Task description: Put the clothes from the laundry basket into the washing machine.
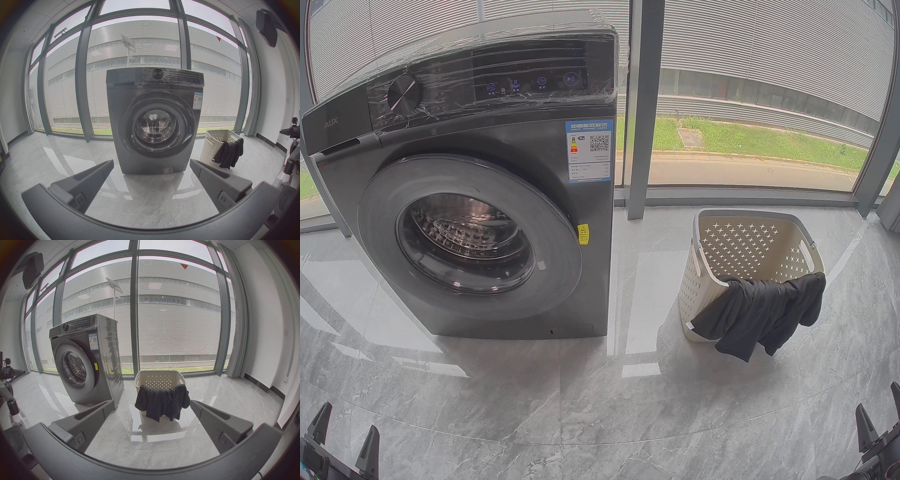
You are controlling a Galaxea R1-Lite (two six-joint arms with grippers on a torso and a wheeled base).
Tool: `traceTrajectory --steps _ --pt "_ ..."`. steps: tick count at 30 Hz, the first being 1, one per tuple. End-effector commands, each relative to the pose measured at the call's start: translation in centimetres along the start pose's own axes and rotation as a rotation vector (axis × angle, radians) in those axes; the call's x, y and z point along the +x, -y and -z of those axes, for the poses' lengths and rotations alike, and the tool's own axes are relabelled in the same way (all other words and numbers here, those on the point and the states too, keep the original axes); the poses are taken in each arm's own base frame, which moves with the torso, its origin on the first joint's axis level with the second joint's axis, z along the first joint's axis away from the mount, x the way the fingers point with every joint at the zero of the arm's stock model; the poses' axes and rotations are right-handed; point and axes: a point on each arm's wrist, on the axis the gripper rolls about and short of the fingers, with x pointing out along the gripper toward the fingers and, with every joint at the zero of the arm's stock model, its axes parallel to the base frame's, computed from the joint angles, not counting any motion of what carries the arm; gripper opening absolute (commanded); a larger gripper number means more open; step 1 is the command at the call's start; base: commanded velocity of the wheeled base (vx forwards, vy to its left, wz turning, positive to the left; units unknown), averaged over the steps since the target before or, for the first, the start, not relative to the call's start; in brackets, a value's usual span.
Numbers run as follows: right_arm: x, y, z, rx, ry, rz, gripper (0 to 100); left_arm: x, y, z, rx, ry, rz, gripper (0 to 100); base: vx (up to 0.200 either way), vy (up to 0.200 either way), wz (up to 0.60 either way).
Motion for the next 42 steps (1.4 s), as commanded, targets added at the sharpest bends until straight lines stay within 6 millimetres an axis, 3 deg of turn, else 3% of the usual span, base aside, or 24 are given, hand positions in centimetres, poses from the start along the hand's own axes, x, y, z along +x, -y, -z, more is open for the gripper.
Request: traceTrajectory --steps 1,37,42 --pt "0.03 0.0 0.51 0.0 -0.005 -0.001 100 0.0 0.0 0.53 0.0 -0.001 -0.001 100 0.0 -0.2 0.0" --pt "0.02 0.01 0.51 0.0 -0.003 -0.003 100 0.0 0.0 0.53 0.001 -0.001 -0.001 100 0.0 -0.2 0.0" --pt "0.02 0.01 0.51 0.0 -0.003 -0.003 100 0.0 0.0 0.53 0.001 -0.001 -0.001 100 0.0 0.0 0.0"
